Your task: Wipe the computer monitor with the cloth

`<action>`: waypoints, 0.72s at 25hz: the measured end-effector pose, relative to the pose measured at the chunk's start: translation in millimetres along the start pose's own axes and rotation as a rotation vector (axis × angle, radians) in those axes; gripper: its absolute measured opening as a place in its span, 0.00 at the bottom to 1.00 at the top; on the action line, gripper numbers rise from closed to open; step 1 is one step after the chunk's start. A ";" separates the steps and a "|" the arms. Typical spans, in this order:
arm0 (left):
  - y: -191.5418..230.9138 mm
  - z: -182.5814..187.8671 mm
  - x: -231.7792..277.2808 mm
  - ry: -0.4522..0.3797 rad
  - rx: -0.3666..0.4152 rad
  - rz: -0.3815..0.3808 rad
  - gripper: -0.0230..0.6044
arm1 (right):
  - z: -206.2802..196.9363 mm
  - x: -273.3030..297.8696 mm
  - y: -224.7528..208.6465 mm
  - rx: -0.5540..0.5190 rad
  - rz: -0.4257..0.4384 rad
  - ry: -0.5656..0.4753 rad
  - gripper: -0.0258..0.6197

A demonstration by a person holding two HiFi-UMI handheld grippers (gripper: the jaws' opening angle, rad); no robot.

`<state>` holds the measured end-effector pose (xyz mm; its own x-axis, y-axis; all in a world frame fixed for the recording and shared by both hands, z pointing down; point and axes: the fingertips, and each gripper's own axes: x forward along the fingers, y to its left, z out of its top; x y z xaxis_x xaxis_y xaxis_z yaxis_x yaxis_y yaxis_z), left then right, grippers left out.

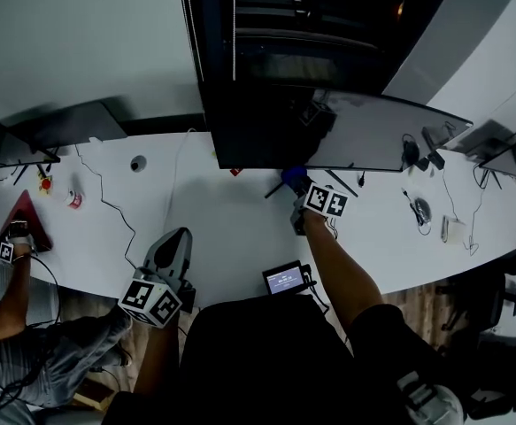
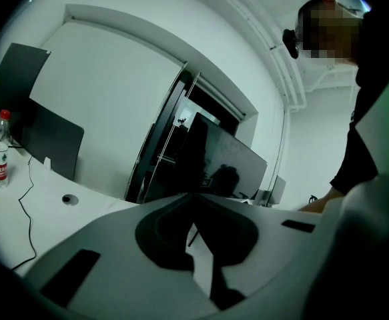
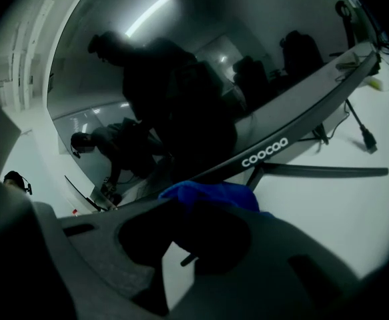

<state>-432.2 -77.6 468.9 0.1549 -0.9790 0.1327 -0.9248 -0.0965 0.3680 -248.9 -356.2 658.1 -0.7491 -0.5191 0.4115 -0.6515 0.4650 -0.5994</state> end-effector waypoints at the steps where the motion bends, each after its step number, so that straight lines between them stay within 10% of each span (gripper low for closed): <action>1: 3.7 0.7 -2.7 -0.001 -0.001 0.002 0.02 | -1.8 2.4 3.8 -0.001 0.001 0.001 0.13; 18: 46.2 3.9 -27.9 -0.002 -0.019 0.010 0.03 | -34.5 48.6 73.8 -0.048 0.047 0.042 0.13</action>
<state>-480.6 -55.5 478.6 0.1444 -0.9804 0.1344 -0.9194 -0.0827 0.3844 -337.5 -322.3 657.5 -0.7830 -0.4657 0.4123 -0.6194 0.5228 -0.5858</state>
